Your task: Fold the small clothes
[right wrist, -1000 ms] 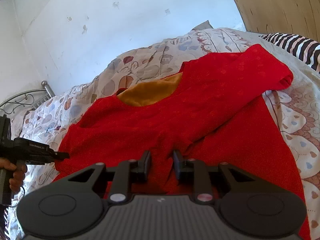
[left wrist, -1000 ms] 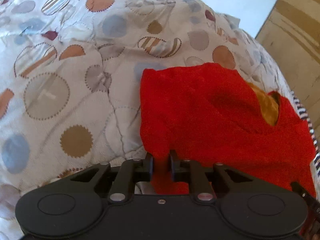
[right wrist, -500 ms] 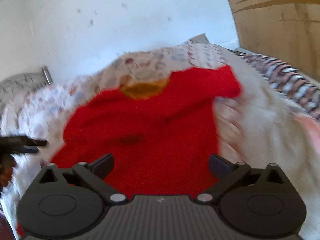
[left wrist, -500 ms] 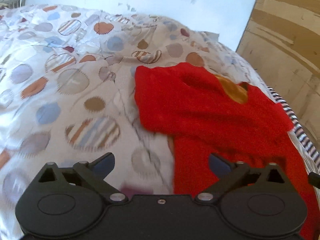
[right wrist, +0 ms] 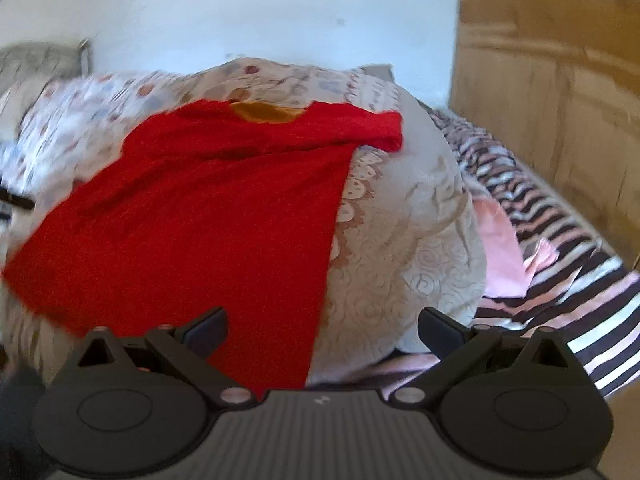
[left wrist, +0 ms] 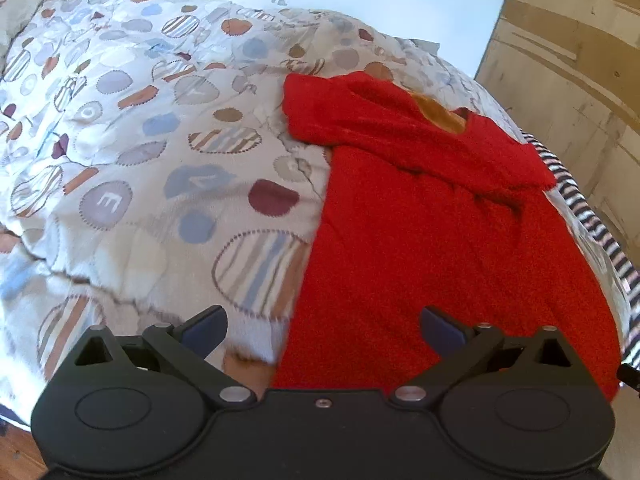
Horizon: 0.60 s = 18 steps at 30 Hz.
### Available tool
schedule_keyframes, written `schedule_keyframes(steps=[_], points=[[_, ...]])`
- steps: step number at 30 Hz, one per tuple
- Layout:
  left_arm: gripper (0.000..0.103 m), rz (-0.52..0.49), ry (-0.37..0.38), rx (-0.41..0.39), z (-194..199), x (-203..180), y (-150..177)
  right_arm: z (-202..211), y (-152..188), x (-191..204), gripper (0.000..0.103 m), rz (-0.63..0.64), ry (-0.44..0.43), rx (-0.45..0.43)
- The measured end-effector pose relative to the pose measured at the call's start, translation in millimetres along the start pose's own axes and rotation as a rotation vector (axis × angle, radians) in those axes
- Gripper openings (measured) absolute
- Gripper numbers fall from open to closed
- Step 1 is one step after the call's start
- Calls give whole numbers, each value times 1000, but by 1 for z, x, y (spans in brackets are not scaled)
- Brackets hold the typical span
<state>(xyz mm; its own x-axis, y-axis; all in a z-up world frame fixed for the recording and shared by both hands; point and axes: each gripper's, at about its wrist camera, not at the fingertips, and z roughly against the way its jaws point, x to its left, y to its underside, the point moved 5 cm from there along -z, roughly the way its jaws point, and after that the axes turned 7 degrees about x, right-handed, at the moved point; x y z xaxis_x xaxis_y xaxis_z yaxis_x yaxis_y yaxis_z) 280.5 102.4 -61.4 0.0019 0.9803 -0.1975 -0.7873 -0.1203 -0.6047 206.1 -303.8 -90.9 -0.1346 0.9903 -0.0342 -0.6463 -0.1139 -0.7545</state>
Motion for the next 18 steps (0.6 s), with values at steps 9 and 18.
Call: schedule_keyframes(steps=[9, 18], points=[[102, -13, 6, -11, 24, -15, 27, 4, 35, 41, 103, 193, 69, -3], [102, -10, 36, -13, 37, -23, 40, -27, 42, 70, 103, 405, 306, -63]])
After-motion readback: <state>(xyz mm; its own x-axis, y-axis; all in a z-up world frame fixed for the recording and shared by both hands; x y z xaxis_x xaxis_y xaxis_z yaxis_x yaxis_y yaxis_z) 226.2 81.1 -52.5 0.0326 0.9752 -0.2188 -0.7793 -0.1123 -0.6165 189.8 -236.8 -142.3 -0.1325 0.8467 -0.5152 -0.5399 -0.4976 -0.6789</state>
